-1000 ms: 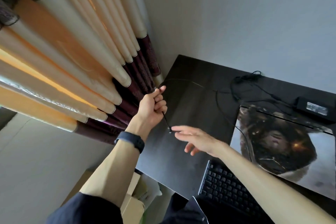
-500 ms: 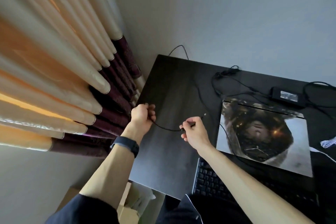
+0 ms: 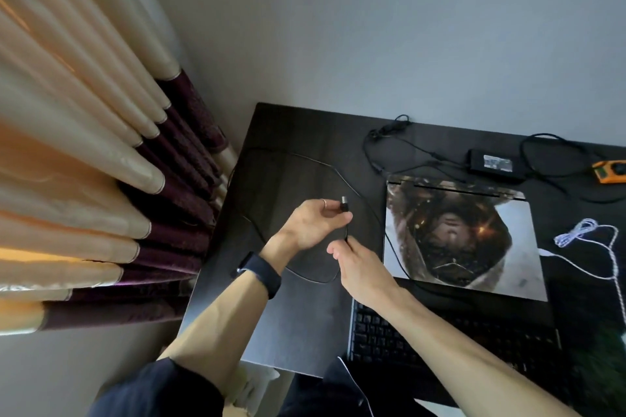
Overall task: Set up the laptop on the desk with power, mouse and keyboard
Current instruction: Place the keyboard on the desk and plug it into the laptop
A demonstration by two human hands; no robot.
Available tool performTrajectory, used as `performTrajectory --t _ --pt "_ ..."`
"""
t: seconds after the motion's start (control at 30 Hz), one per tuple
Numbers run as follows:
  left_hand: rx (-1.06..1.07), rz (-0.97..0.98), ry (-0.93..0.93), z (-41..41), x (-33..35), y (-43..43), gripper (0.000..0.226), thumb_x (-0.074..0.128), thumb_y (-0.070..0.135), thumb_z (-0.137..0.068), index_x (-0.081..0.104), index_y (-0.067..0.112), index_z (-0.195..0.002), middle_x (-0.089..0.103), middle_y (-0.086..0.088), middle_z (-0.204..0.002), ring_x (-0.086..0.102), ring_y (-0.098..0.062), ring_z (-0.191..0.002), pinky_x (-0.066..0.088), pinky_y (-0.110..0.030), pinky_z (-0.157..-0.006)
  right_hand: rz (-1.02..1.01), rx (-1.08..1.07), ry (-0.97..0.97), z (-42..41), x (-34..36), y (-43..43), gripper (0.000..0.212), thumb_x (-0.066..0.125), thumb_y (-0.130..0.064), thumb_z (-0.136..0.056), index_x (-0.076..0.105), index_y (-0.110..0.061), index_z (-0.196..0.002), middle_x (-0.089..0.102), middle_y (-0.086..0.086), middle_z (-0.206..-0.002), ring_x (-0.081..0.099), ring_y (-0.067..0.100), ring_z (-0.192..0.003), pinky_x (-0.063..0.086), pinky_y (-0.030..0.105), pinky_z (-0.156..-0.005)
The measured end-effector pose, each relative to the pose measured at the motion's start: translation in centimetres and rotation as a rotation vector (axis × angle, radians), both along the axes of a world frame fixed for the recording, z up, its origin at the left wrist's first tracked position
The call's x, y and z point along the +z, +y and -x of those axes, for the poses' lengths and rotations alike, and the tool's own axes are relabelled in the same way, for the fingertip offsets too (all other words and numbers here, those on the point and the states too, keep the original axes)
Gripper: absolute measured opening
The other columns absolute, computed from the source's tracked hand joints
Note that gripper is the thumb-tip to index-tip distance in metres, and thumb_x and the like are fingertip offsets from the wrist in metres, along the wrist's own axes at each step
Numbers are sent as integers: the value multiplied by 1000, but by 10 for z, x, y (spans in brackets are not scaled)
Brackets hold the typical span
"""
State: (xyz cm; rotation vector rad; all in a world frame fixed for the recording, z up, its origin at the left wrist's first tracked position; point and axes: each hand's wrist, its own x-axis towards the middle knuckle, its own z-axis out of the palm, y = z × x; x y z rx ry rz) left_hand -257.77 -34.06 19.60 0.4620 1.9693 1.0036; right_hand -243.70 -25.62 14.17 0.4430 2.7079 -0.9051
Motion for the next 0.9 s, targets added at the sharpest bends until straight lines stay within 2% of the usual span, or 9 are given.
performTrajectory --t 0.1,0.2,0.27,0.37,0.53,0.67,0.77,0.83,0.9 --pt "16 -76 94 -6 -1 1 28 76 39 -84 74 26 -109 75 11 -100 69 -2 -96 52 -31 -97 -18 10 14 0 -1 2 41 43 2 -95 52 -13 -132 54 8 -129 59 31 -111 41 30 -82" --pt "30 -194 72 -14 2 -2 18 81 30 -81 76 24 -97 76 9 -86 72 -9 -85 56 -35 -90 -23 -13 72 1 -3 6 32 46 -12 -101 57 -16 -131 55 8 -130 62 32 -105 41 32 -81" --pt "65 -264 127 -18 7 -4 17 82 27 -81 76 22 -96 75 7 -85 72 -13 -81 57 -32 -87 2 -29 105 -1 -6 9 30 51 -25 -101 62 -23 -128 52 4 -138 64 27 -106 48 36 -88" --pt "96 -299 307 -16 13 -9 17 82 25 -80 78 24 -97 76 11 -92 71 -7 -85 55 -26 -87 58 -70 129 -7 -13 16 29 59 -30 -96 69 -29 -123 47 -1 -151 69 17 -105 52 34 -97" --pt "133 -304 421 -10 18 -19 25 83 27 -79 78 29 -104 75 15 -94 69 3 -88 50 -14 -89 51 -140 109 -16 -22 33 26 61 -30 -96 68 -25 -121 54 -7 -140 70 7 -92 52 23 -88" --pt "72 -251 537 -2 6 -27 26 77 25 -86 75 26 -112 73 13 -100 66 2 -93 45 -9 -89 -19 -346 22 -29 -38 57 38 60 -28 -96 55 -22 -132 53 1 -136 70 17 -102 53 38 -92" --pt "-50 -165 696 4 -19 -36 28 69 20 -92 71 20 -120 71 5 -105 67 -9 -94 50 -19 -88 -85 -514 -197 -38 -52 71 51 56 -31 -97 40 -16 -143 43 10 -141 63 36 -114 50 43 -90" --pt "-120 -116 743 5 -34 -41 28 64 19 -95 69 17 -122 70 3 -110 68 -16 -97 52 -25 -88 -85 -534 -323 -41 -62 73 51 54 -32 -99 37 -12 -143 40 14 -140 60 40 -115 49 43 -89" --pt "-142 -76 709 5 -46 -40 27 59 15 -97 68 15 -123 68 1 -111 66 -17 -100 49 -21 -89 -82 -489 -337 -41 -72 70 45 53 -27 -98 42 -10 -138 45 15 -134 57 39 -118 47 43 -92"
